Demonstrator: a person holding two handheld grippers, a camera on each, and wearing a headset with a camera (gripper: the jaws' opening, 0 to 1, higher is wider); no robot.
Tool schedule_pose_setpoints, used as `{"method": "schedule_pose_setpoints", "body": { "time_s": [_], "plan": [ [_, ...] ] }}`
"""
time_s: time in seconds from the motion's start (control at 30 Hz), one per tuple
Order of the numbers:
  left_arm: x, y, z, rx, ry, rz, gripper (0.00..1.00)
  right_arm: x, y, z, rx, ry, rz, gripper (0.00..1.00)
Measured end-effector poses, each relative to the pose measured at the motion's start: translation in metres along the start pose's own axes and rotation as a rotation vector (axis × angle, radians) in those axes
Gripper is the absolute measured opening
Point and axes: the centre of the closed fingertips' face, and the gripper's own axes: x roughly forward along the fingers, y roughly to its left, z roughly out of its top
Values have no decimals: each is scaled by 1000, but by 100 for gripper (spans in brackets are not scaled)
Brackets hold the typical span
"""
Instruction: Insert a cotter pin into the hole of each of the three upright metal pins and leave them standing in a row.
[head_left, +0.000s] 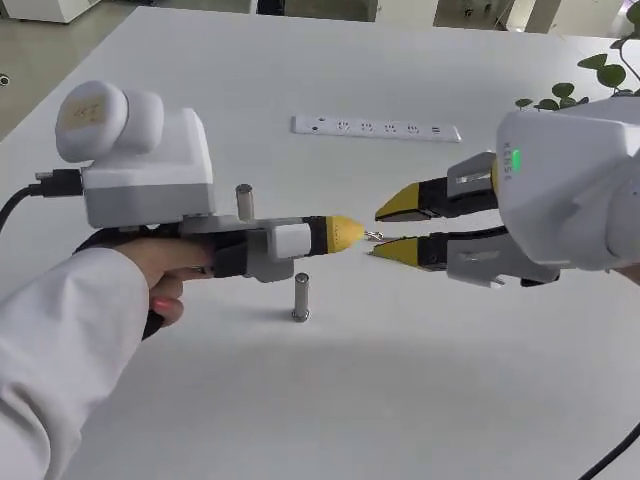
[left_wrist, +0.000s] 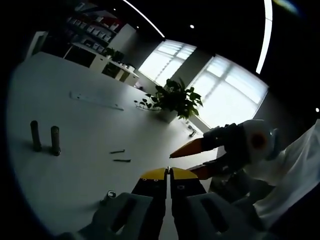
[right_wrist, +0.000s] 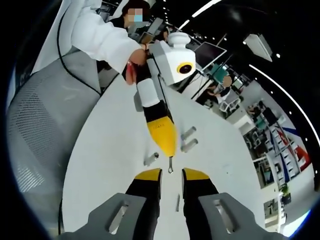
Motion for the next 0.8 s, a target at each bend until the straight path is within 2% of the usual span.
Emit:
{"method": "schedule_pose_setpoints", "body": {
  "time_s": [0.1,0.13,0.17,0.23,0.27,0.3,0.33,0.4,0.43,0.47,0.5,0.6,0.67,0.8],
  "plan": [
    [-4,-4,3,61,-8,-23,0,0,1,-7,136,-27,37,16],
    [-5,-6,4,123,-10,-36,0,0,4,-7,190,-39,70,19],
    [-6,-7,5,150,-11,-42,0,0,7,-9,236,-43,93,21],
    [-10,-11,1,215,10,-57,0,-2,3,-11,341,-65,93,21],
    [-10,-13,1,246,8,-65,0,-2,5,-10,373,-77,112,22],
    [-12,-15,0,302,10,-77,0,-3,8,-10,431,-93,144,25],
    [-13,-16,-2,323,14,-85,0,-4,7,-8,457,-109,144,27],
    [-15,-19,-6,399,30,-99,0,-5,16,-5,508,-135,207,26],
    [-16,-20,-9,442,43,-109,0,-5,20,-3,526,-150,232,25],
    [-16,-21,-10,454,45,-112,0,-4,21,-2,526,-152,241,24],
    [-17,-25,-13,511,56,-136,0,-4,25,-3,524,-148,254,23],
    [-18,-33,-18,569,65,-177,0,-1,37,-1,514,-126,303,18],
    [-19,-39,-18,581,53,-198,0,1,44,0,497,-121,319,13],
    [-19,-43,-22,598,77,-220,0,4,52,10,483,-134,347,12]
  ]
}}
